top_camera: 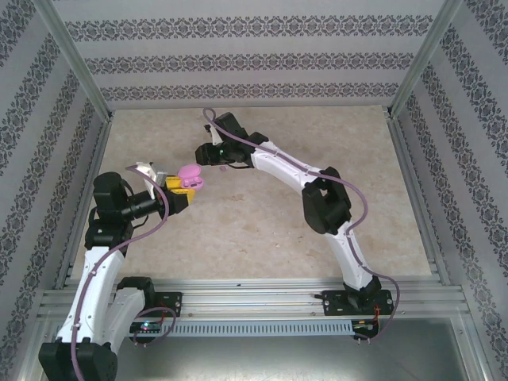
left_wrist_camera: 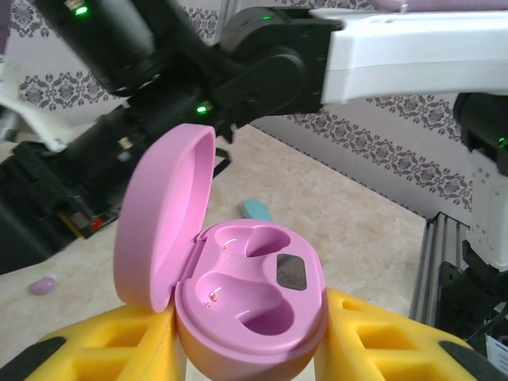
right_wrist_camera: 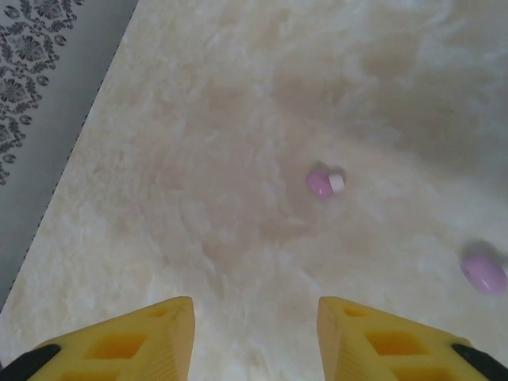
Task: Insert the wireless bluetooth earbuds into the charging case
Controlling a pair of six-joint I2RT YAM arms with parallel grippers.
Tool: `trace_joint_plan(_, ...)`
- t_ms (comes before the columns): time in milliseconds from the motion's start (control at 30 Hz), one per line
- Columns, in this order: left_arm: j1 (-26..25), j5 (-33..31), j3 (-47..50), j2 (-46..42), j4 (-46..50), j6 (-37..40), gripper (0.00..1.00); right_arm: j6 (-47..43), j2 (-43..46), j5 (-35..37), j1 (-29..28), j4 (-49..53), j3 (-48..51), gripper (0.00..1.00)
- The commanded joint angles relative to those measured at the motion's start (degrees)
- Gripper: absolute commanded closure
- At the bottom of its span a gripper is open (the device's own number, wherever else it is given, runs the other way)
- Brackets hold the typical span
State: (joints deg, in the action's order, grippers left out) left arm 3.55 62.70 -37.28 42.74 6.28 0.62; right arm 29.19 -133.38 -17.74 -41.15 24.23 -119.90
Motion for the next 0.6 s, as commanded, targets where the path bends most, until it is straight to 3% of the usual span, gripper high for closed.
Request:
trace_joint_plan(0,1.0,-2.49,-1.92,-1.95,5.22,3.26,0.65,-1.24,-5.76,-1.09,-0.99,2.8,-8.87,0.56)
trace_joint_plan(167,1.09,-3.85,-1.77,-2.31,9.01,6.18,0.65,-3.12,-14.18,1.68,-2.39,3.53,-18.06,0.54)
trace_joint_plan(567,1.08,-4.64,3.24,-2.75,3.29,4.64,0.64,-8.49,-21.97,8.44,-3.5,3.42,-25.92,0.5)
